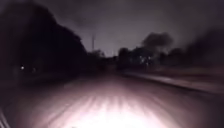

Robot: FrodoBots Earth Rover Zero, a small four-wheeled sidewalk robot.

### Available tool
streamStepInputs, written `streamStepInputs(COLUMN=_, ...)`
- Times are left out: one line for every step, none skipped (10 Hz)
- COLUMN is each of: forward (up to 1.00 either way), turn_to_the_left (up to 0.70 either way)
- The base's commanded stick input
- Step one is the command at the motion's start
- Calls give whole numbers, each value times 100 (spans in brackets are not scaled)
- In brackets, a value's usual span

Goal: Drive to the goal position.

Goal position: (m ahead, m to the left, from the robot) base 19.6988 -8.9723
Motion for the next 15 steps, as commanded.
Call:
streamStepInputs(forward=70, turn_to_the_left=0)
streamStepInputs(forward=70, turn_to_the_left=0)
streamStepInputs(forward=70, turn_to_the_left=0)
streamStepInputs(forward=70, turn_to_the_left=0)
streamStepInputs(forward=70, turn_to_the_left=0)
streamStepInputs(forward=70, turn_to_the_left=0)
streamStepInputs(forward=70, turn_to_the_left=0)
streamStepInputs(forward=70, turn_to_the_left=0)
streamStepInputs(forward=70, turn_to_the_left=0)
streamStepInputs(forward=70, turn_to_the_left=0)
streamStepInputs(forward=70, turn_to_the_left=0)
streamStepInputs(forward=70, turn_to_the_left=0)
streamStepInputs(forward=70, turn_to_the_left=0)
streamStepInputs(forward=70, turn_to_the_left=0)
streamStepInputs(forward=70, turn_to_the_left=0)
